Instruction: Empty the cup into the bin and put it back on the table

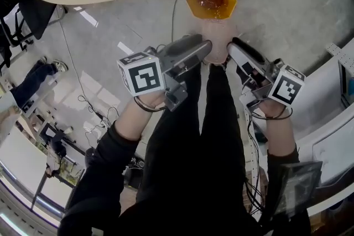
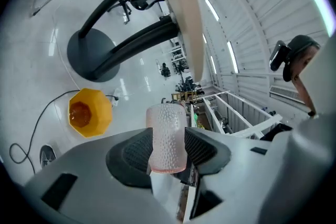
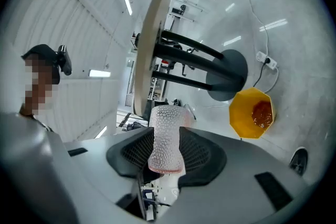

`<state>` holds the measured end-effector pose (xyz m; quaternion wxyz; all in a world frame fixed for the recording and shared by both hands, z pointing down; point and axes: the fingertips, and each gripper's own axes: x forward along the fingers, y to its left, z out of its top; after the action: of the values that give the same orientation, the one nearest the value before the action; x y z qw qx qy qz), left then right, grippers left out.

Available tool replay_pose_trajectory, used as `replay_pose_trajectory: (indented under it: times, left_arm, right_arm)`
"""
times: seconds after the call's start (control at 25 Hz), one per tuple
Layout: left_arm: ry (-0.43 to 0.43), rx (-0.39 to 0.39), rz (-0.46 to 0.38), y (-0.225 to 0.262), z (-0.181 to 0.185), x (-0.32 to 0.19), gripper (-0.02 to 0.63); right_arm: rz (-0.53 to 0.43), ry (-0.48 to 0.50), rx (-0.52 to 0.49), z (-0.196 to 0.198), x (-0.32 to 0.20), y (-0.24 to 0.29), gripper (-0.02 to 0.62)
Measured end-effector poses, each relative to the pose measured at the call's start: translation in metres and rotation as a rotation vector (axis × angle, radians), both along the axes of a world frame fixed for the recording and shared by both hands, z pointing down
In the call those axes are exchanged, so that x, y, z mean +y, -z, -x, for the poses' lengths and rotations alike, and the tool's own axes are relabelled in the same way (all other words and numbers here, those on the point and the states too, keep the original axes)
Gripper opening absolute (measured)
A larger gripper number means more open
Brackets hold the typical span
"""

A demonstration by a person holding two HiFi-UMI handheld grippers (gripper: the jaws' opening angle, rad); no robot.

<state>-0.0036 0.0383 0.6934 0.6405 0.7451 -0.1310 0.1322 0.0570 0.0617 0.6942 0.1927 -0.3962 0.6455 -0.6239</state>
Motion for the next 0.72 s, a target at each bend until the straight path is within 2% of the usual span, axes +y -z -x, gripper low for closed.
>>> replay_pose_trajectory:
  times: [0.24, 0.36, 0.52, 0.72]
  left_arm:
    - [-0.085, 0.031, -0.144, 0.086, -0.008, 0.005, 0.204]
    - [-0.087, 0.049, -0.211, 0.128, -0.016, 0.000, 0.204]
    - [-0.081, 0.064, -0.280, 0.183, -0.009, -0.015, 0.204]
    - [-0.094, 0.069, -0.392, 0.249, -0.006, -0.009, 0.204]
  right_arm:
    - [-0.134, 0.120, 0.061, -0.005, 0.003, 0.086, 0.156]
    - [-0.199, 0.155, 0.106, -0.012, -0.004, 0.130, 0.156]
    - [-0.276, 0.191, 0.155, -0.005, -0.022, 0.185, 0.156]
    - [-0.385, 0.244, 0.209, -0.002, -0.017, 0.251, 0.156]
